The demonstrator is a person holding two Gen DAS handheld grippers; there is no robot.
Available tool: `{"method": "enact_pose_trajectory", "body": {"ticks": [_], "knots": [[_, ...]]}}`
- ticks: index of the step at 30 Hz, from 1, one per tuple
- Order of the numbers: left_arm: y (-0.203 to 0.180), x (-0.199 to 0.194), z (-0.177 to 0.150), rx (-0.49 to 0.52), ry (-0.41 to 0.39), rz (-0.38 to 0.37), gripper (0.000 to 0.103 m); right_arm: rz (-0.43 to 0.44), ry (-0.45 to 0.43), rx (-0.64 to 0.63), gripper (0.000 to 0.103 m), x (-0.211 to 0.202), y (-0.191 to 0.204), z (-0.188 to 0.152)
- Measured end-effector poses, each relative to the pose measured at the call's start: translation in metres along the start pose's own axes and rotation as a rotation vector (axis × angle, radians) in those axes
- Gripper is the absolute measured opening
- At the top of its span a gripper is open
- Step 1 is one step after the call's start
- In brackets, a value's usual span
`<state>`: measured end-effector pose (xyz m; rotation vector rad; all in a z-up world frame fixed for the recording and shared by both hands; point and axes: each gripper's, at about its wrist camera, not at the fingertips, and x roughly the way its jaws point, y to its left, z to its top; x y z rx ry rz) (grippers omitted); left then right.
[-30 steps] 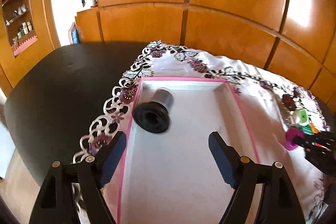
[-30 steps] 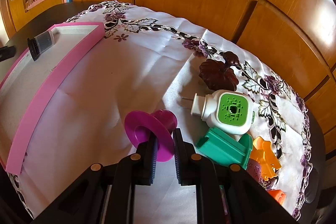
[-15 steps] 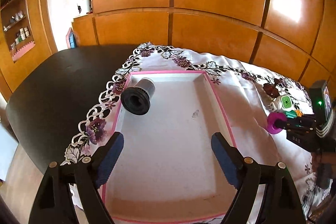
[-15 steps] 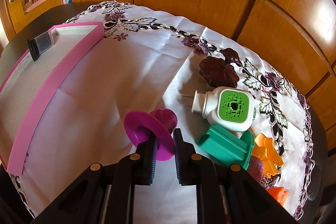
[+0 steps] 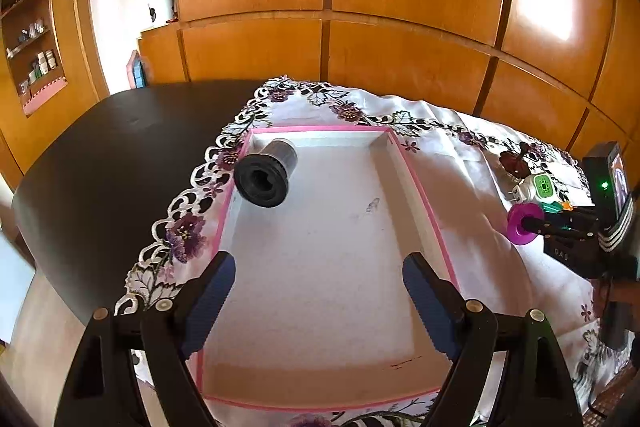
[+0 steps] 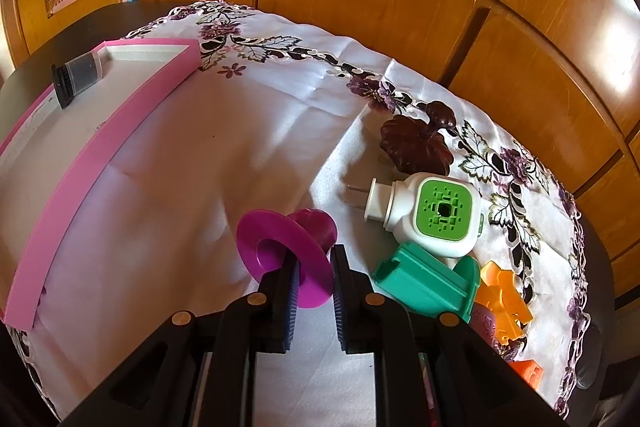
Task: Organize rigid objects
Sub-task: 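Carry the magenta spool into the tray beside the cylinder and open the right tool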
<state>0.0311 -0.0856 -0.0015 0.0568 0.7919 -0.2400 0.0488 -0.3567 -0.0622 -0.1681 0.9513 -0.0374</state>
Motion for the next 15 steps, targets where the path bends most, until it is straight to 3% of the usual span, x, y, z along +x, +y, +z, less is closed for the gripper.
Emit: {"method": "enact_pose_trajectory", "body": {"ticks": [6, 15], "knots": [[0.016, -0.005, -0.004, -0.018, -0.013, 0.019, 0.086, 0.042, -0.053, 0.041, 0.013, -0.023, 0.011, 0.007], [0.049, -0.008, -0.014, -0.082, -0.005, 0.051, 0.086, 0.185, -0.158, -0.008, 0.013, -0.058, 0.074, 0.03]]}}
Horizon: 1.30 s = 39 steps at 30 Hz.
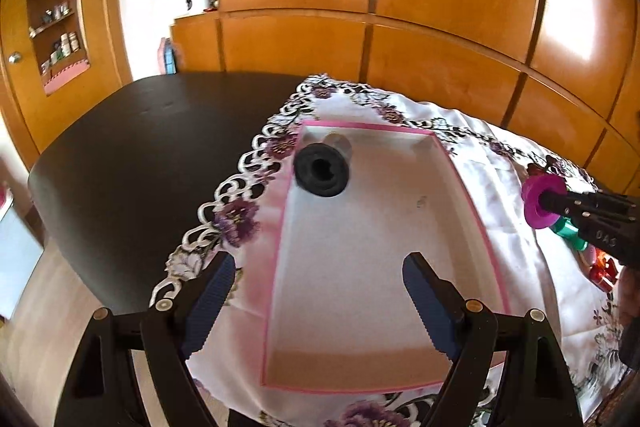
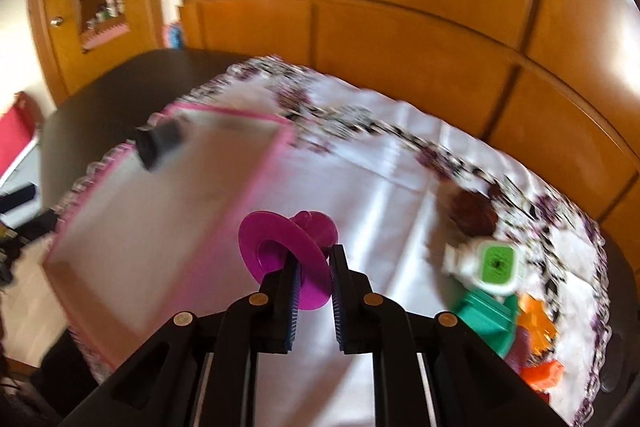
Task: Organize rigid objects
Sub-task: 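Carry the magenta spool into the tray beside the cylinder and open the right tool, then reach back to the pile and grasp the brown flower-shaped lid with the left tool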
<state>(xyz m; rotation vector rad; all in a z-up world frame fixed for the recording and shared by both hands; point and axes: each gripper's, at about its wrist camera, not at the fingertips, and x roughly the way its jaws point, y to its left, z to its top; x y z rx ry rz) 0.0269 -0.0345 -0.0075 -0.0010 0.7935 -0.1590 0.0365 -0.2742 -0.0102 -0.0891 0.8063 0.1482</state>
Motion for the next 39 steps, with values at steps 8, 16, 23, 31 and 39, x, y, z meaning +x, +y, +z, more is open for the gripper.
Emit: {"method": "enact_pose_trajectory", "body": {"ticks": [8, 16, 23, 31, 39], "knots": [[0.022, -0.001, -0.004, -0.042, 0.002, 0.02, 0.086, 0.152, 0.009, -0.039, 0.013, 0.02, 0.065, 0.026], [0.046, 0.002, -0.005, -0.099, 0.004, 0.045, 0.086, 0.223, 0.042, -0.005, 0.013, 0.056, 0.112, 0.047], [0.065, 0.009, -0.008, -0.146, 0.023, 0.064, 0.086, 0.206, 0.157, -0.01, 0.018, 0.108, 0.142, 0.05], [0.066, 0.011, -0.009, -0.14, 0.02, 0.071, 0.086, 0.237, 0.159, -0.014, 0.036, 0.099, 0.14, 0.041], [0.058, 0.005, -0.008, -0.123, 0.013, 0.067, 0.086, 0.222, 0.117, -0.02, 0.041, 0.078, 0.13, 0.033]]}}
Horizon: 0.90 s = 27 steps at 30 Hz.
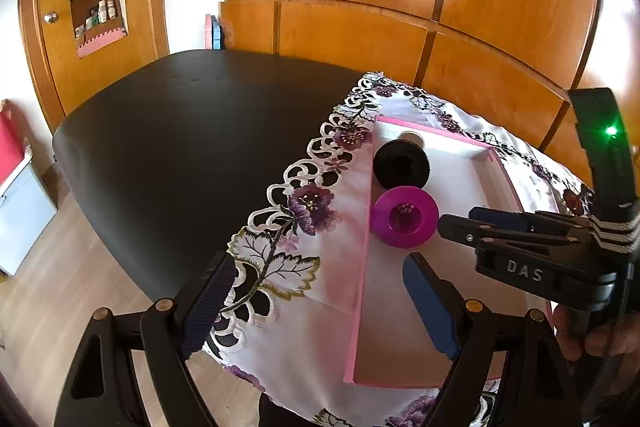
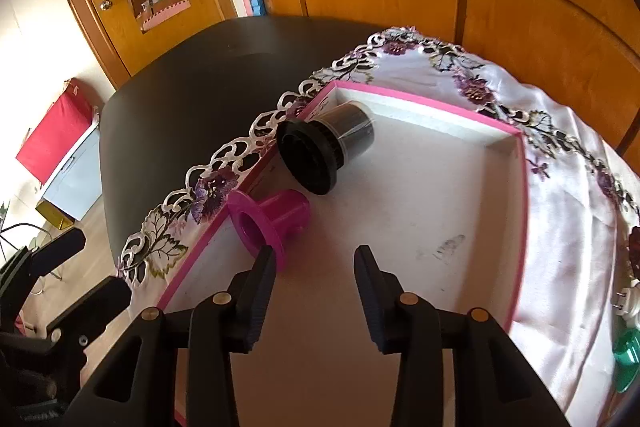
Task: Organize rigid objects
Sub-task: 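Reach back to the pile and grasp the brown flower-shaped lid with the left tool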
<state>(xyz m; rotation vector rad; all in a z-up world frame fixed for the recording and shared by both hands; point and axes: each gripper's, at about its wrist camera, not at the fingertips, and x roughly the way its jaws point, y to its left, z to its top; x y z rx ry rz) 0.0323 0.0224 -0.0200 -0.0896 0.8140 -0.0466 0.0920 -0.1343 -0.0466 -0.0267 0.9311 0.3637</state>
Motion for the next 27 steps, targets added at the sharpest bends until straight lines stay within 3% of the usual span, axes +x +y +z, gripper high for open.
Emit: {"method": "enact_pose_trajectory", "body": {"ticks": [14, 27], "knots": [[-0.022, -0.013, 0.001, 0.063, -0.022, -0.013, 0.086, -0.078, -0.105, 0.009, 0.041, -0.056, -0.035, -0.013], [-0.06, -0.02, 0.003, 0.16, -0.029, -0.036, 0.086, -0.273, -0.178, 0.17, 0.041, -0.126, -0.147, -0.042]]}}
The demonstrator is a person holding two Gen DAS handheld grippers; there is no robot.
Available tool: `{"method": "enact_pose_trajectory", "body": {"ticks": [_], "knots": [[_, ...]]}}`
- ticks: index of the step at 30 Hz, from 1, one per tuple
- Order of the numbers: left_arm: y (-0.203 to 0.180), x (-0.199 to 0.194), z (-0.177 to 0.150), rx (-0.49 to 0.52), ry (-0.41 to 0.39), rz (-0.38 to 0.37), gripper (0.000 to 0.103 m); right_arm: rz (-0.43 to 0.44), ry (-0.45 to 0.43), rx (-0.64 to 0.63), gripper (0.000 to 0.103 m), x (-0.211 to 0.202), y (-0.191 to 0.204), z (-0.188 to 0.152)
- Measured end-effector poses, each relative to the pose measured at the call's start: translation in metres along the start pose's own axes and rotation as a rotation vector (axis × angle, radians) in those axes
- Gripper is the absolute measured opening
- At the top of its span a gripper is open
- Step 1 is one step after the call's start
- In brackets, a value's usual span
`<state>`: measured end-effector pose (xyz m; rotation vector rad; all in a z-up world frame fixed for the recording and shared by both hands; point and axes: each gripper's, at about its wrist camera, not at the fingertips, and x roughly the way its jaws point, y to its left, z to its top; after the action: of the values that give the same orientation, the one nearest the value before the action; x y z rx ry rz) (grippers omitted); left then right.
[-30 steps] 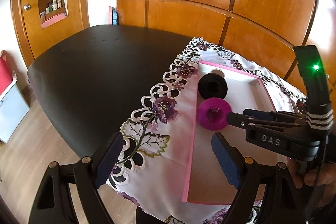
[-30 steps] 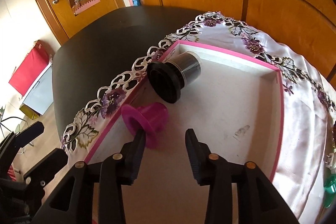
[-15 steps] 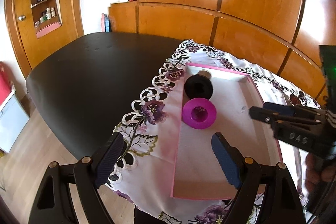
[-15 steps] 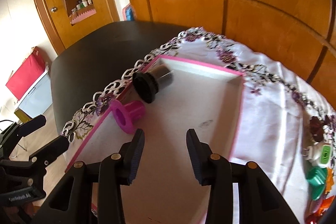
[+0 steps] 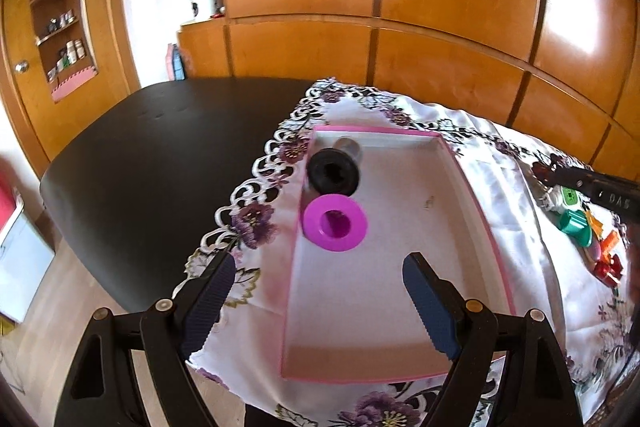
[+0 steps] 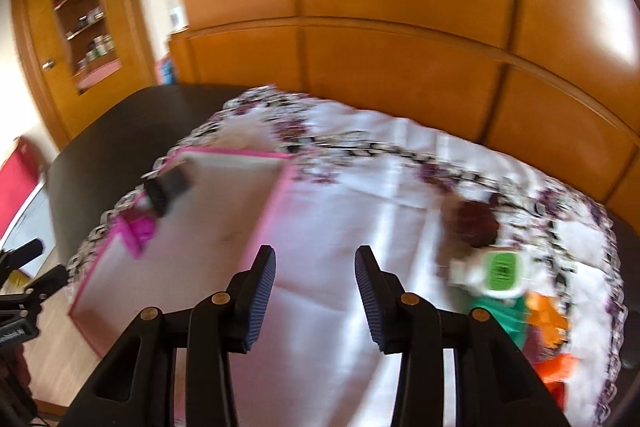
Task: Organize rigid objects
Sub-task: 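Reach back to the pile and grasp the brown flower-shaped lid with the left tool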
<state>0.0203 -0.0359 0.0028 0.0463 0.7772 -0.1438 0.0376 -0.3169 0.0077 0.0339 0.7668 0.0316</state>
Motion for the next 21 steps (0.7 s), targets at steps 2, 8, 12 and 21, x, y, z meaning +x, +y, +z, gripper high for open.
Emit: {"method": "enact_pose_trajectory", "body": {"ticks": [2, 8, 12, 21], "knots": [[-0.006, -0.001, 0.003, 0.016, -0.002, -0.009, 0.086, -0.046, -0.004, 0.029, 0.041, -0.007, -0.026, -0.002], [-0.035, -0.005, 0.01, 0.094, -0.027, -0.048, 0.086, -0.211, -0.033, 0.121, 0.041, -0.026, -0.102, -0.009], [-0.06, -0.003, 0.016, 0.145, -0.027, -0.074, 0.086, -0.323, -0.055, 0.257, 0.041, -0.033, -0.156, -0.022], [-0.128, 0.009, 0.026, 0.28, 0.0, -0.18, 0.086, -0.329, -0.04, 0.557, 0.041, -0.042, -0.218, -0.042]]}}
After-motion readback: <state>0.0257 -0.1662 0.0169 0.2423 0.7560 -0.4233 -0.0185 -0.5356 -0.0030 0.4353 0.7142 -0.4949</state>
